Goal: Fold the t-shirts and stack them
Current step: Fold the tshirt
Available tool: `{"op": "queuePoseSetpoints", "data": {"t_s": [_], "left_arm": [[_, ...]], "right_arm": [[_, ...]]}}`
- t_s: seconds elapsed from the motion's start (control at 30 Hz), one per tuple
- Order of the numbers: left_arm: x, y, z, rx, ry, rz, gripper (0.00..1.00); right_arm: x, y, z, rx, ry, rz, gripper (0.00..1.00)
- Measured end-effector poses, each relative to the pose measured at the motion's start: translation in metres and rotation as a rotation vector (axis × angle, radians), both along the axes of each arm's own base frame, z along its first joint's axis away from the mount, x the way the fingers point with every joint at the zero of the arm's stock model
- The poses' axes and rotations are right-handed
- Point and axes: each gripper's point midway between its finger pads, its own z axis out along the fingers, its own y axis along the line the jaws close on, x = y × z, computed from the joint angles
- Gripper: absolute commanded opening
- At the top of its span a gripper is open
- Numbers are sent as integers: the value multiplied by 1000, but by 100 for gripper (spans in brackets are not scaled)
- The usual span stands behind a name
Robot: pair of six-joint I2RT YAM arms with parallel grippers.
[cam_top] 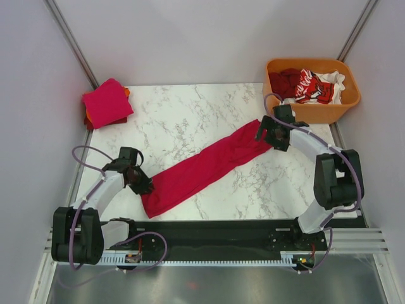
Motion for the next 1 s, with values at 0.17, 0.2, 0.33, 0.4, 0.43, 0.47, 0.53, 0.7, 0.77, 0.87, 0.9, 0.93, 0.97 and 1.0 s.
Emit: {"op": "queuePoseSetpoints", "data": {"t_s": [0.17, 0.2, 0.33, 0.4, 0.43, 0.47, 0.53, 0.7, 0.77, 0.87, 0.9, 0.93, 0.97, 1.0], "left_arm": [[0, -1, -6, -3, 3, 0, 17], [0, -1, -6, -4, 1, 0, 16], [0, -3, -8, -16, -1, -3, 13], [0, -3, -7, -19, -4, -3, 13], [0, -3, -7, -20, -6, -3, 13], [0, -3, -7, -20, -7, -3, 12], [0, -4, -7, -23, -10, -4, 6], [-5, -10, -9, -63, -17, -3, 2], [-9, -16, -10, -97, -22, -5, 2], [-19, -27, -10, -144, -28, -19, 2], [-21, -30, -10, -155, -29, -25, 2], [-23, -34, -10, -170, -28, -34, 2], [-26, -38, -10, -186, -26, -40, 2], [-28, -42, -10, -200, -23, -48, 2]], "right_arm": [[-35, -4, -24, -28, 70, 9, 89], [-37, -2, -31, -31, 88, 15, 87], [-31, 7, -45, -42, 104, 39, 60], [-22, 15, -47, -44, 90, 60, 43], [-18, 18, -49, -45, 90, 66, 29], [-13, 21, -49, -44, 84, 76, 24], [-3, 30, -50, -38, 76, 90, 11], [41, 61, -45, -34, 33, 140, 3], [64, 77, -43, -26, 6, 173, 1], [109, 112, -43, 23, -54, 255, 0], [127, 126, -44, 45, -78, 283, 0], [147, 140, -43, 71, -107, 310, 0], [169, 154, -41, 99, -158, 335, 0], [182, 163, -42, 123, -181, 355, 0]]}}
